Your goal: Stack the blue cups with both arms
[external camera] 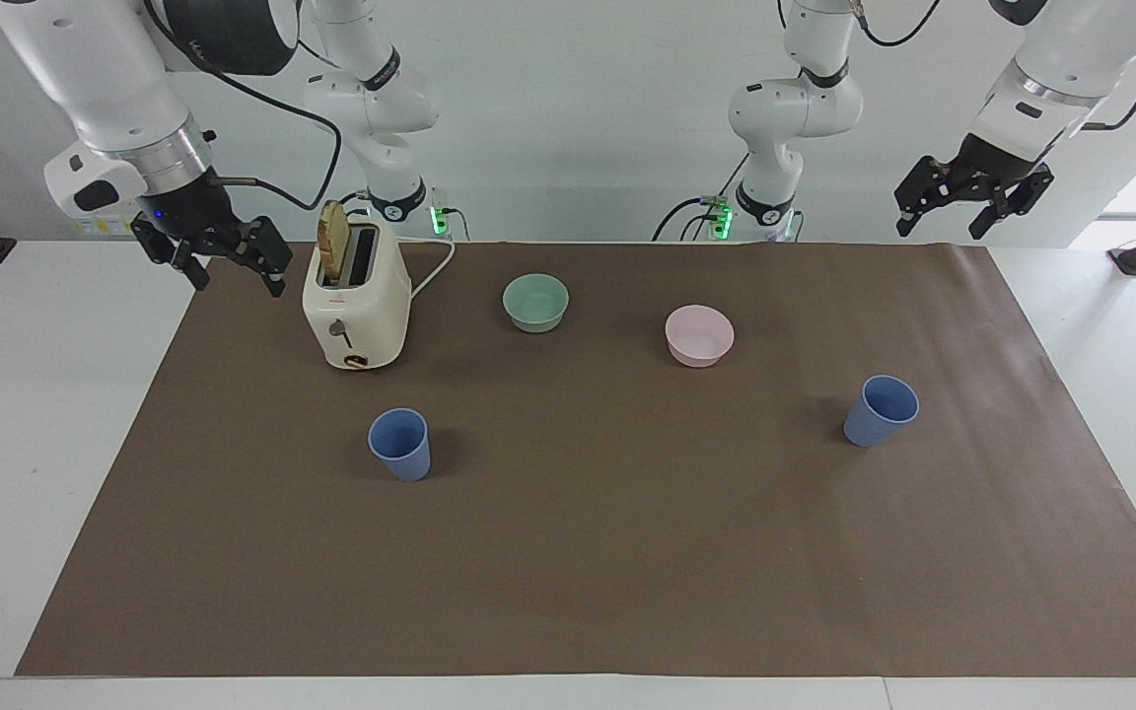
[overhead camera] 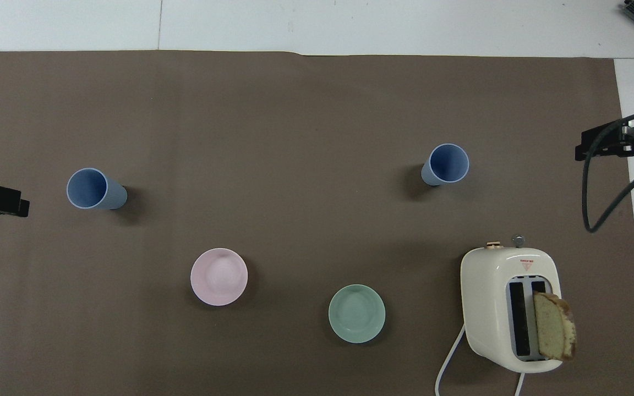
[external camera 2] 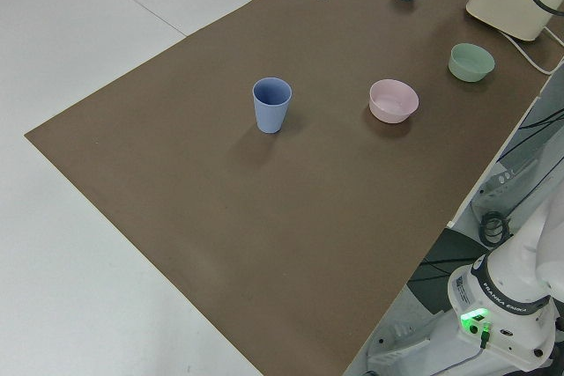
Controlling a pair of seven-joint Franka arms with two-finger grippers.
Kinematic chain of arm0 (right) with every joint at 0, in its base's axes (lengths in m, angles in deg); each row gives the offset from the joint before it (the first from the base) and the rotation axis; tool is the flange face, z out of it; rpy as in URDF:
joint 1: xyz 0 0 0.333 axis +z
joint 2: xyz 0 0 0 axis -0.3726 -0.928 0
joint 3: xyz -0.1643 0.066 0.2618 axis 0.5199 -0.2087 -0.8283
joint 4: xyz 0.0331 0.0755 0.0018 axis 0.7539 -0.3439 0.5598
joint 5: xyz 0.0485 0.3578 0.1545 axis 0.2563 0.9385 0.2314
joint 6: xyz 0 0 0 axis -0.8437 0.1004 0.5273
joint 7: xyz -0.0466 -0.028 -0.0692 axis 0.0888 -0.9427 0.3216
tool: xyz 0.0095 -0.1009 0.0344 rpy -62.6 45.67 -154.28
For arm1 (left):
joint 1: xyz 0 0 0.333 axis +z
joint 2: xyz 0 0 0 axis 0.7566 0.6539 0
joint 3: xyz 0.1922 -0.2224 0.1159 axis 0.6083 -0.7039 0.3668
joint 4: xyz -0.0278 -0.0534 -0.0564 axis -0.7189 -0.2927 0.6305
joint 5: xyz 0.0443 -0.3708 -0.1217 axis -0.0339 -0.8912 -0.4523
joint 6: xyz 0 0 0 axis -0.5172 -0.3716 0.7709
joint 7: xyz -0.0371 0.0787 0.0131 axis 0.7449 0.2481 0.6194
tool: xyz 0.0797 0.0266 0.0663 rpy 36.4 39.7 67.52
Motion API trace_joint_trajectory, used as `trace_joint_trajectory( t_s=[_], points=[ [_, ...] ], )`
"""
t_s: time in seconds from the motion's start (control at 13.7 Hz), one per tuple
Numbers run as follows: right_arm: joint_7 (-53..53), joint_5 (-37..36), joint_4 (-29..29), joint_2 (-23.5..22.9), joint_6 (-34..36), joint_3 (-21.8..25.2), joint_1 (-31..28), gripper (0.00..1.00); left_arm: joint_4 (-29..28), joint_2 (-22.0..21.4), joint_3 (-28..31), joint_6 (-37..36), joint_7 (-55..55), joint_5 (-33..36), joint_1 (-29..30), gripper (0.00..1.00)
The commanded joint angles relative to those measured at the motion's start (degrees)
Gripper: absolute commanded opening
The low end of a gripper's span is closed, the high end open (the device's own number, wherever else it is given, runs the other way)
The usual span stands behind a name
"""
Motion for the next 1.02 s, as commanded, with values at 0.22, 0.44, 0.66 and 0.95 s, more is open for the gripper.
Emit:
trace_joint_trajectory(
  t_s=[0.22, 0.44, 0.66, 0.95],
  points=[
    [-1.09, 0.29, -1.48, 1.23, -0.59, -0.31, -0.39, 1.00, -1.49, -0.86, 0.20, 0.86, 0.66, 0.68, -0.30, 1.00],
    [-1.00, 0.38, -1.48, 1.23, -0.59, -0.40, -0.39, 1.00, -1.49, -0.86, 0.20, 0.86, 0.83, 0.68, -0.04, 1.00],
    [-1.09, 0.47, -1.57, 1.23, -0.59, -0.40, -0.39, 1.00, -1.84, -0.86, 0.20, 0.95, 0.92, 0.68, -0.13, 1.00],
    [-1.00, 0.38, -1.57, 1.23, -0.51, -0.31, -0.92, 1.00, -2.37, -0.77, 0.20, 1.21, 0.74, 0.68, 0.05, 1.00]
  ],
)
